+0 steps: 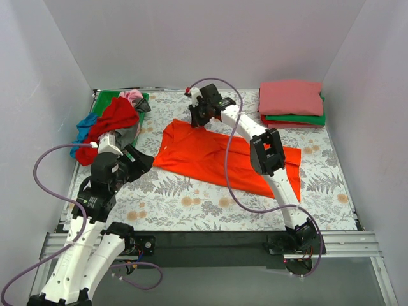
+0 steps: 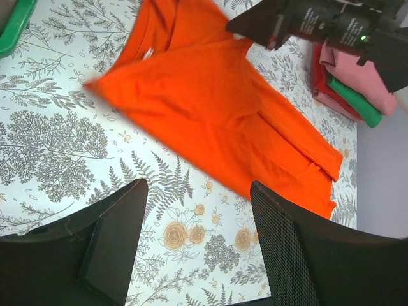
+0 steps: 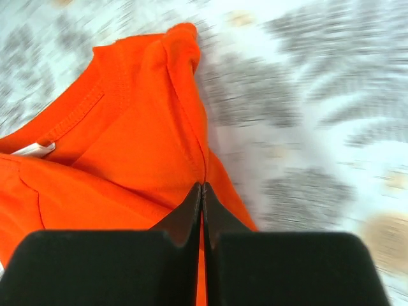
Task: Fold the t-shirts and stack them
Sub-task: Fold the tshirt
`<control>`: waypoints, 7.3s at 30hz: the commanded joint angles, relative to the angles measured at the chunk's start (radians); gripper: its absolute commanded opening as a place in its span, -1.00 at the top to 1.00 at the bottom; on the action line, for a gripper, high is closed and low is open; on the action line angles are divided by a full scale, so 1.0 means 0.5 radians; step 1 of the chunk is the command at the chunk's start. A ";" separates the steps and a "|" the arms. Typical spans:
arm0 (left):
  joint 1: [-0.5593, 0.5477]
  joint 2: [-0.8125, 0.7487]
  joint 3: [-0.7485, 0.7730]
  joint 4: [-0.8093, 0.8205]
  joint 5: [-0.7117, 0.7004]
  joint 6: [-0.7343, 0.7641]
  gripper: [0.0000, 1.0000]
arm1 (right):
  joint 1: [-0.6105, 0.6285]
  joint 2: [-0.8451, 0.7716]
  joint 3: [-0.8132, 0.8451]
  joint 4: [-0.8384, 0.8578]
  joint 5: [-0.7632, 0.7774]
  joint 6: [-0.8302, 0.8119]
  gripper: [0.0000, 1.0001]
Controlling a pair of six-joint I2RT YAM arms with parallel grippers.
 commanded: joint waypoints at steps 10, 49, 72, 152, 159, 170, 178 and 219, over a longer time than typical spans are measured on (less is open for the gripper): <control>0.010 0.121 -0.039 0.207 0.289 -0.119 -0.29 | -0.438 -0.100 0.069 0.345 0.273 -0.068 -0.03; -0.073 3.238 1.737 -0.079 -0.530 -0.620 0.74 | -0.665 -2.886 -2.846 -0.346 -0.627 -1.636 -0.61; 0.093 2.120 1.476 0.491 -0.008 0.451 -0.35 | 0.359 -2.212 -3.054 0.219 0.953 -1.158 -0.49; -0.671 0.528 0.028 0.719 1.726 0.206 -0.65 | -0.633 -3.044 -2.811 -0.628 -0.610 -1.969 -0.97; -1.986 1.185 0.136 0.452 0.347 0.344 -0.49 | -1.275 -3.166 -3.220 -0.916 -0.934 -2.813 -0.93; -2.490 1.967 0.393 0.486 -0.673 0.448 -0.37 | -1.285 -3.009 -3.223 -1.177 -1.035 -2.983 -0.85; -2.500 2.100 0.531 0.461 -0.790 0.562 -0.29 | -1.285 -3.006 -3.257 -1.180 -1.044 -2.971 -0.84; -2.469 2.075 0.289 0.587 -0.662 0.565 0.81 | -0.948 -2.853 -3.655 -0.791 -0.443 -3.170 -0.40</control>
